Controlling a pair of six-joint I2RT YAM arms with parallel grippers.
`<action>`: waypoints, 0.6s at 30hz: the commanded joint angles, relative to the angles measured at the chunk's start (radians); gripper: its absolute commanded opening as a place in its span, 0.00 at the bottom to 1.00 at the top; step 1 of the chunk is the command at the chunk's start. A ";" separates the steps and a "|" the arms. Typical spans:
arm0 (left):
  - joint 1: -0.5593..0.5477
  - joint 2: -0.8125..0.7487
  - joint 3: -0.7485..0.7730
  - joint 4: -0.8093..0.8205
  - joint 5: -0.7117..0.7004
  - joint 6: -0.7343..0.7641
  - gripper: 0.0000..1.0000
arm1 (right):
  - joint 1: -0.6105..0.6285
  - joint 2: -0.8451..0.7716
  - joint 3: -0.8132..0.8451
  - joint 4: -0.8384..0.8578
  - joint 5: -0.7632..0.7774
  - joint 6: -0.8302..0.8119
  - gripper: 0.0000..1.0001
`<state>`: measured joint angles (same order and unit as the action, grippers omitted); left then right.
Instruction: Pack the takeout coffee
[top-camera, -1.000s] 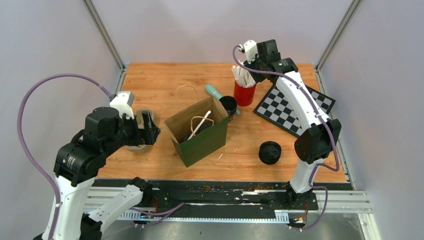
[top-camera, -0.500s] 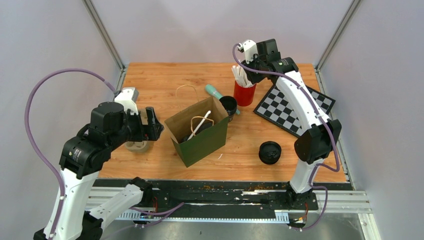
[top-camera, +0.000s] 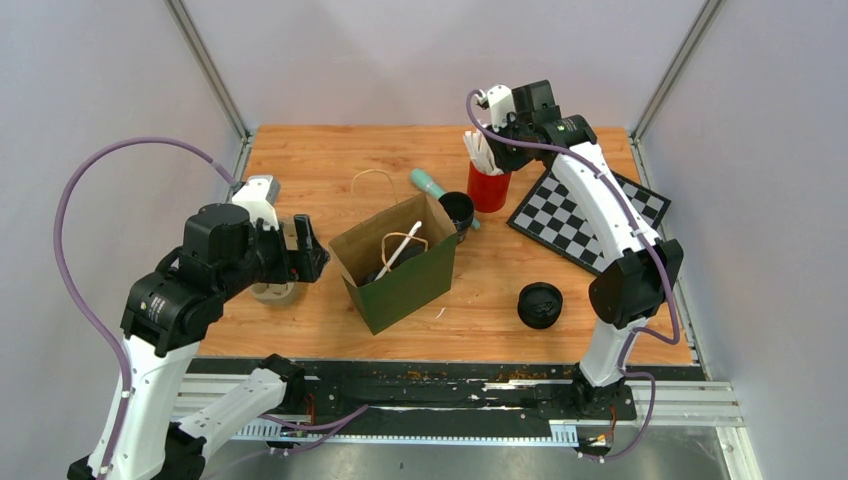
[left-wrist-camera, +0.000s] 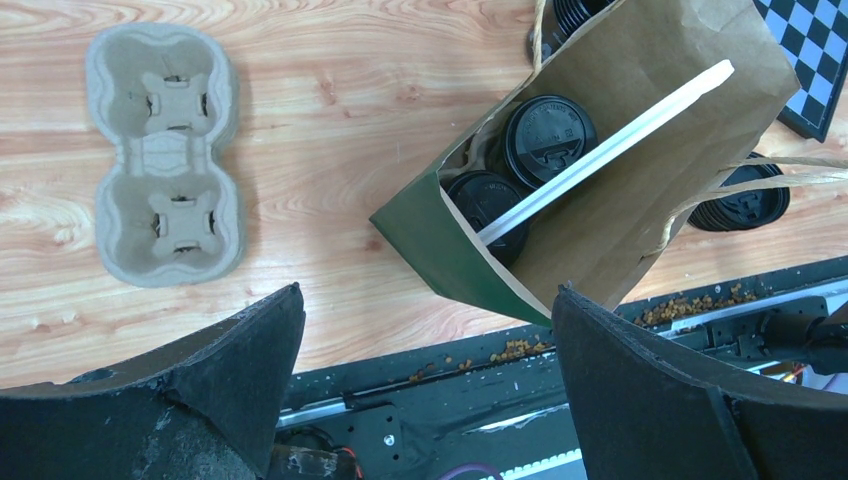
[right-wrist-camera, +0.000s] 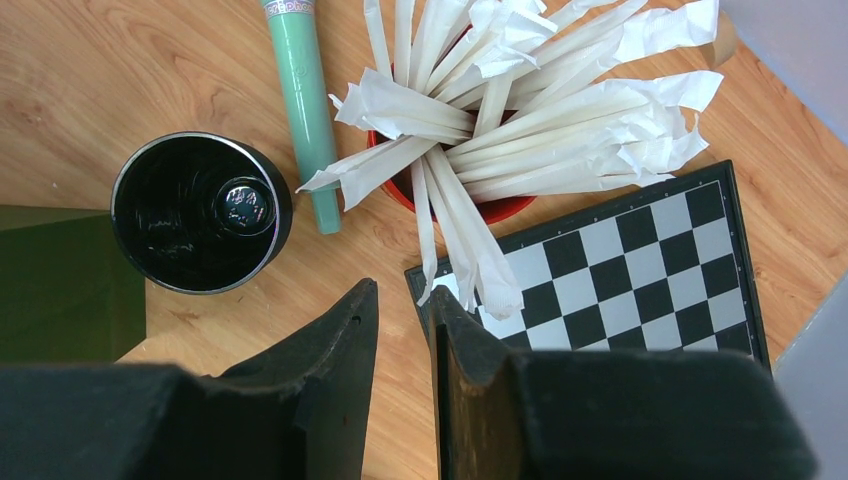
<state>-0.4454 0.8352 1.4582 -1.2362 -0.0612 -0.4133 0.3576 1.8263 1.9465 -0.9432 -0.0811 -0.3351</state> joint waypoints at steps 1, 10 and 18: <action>-0.003 -0.001 0.001 0.034 0.002 0.013 1.00 | 0.005 -0.026 0.003 0.002 -0.002 0.029 0.26; -0.003 -0.004 -0.001 0.033 -0.006 0.010 1.00 | 0.004 -0.011 -0.017 0.021 0.031 0.023 0.27; -0.003 0.003 -0.002 0.039 -0.009 0.012 1.00 | 0.004 0.016 -0.015 0.038 0.054 0.015 0.27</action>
<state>-0.4454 0.8352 1.4582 -1.2366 -0.0620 -0.4137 0.3576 1.8309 1.9274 -0.9424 -0.0486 -0.3233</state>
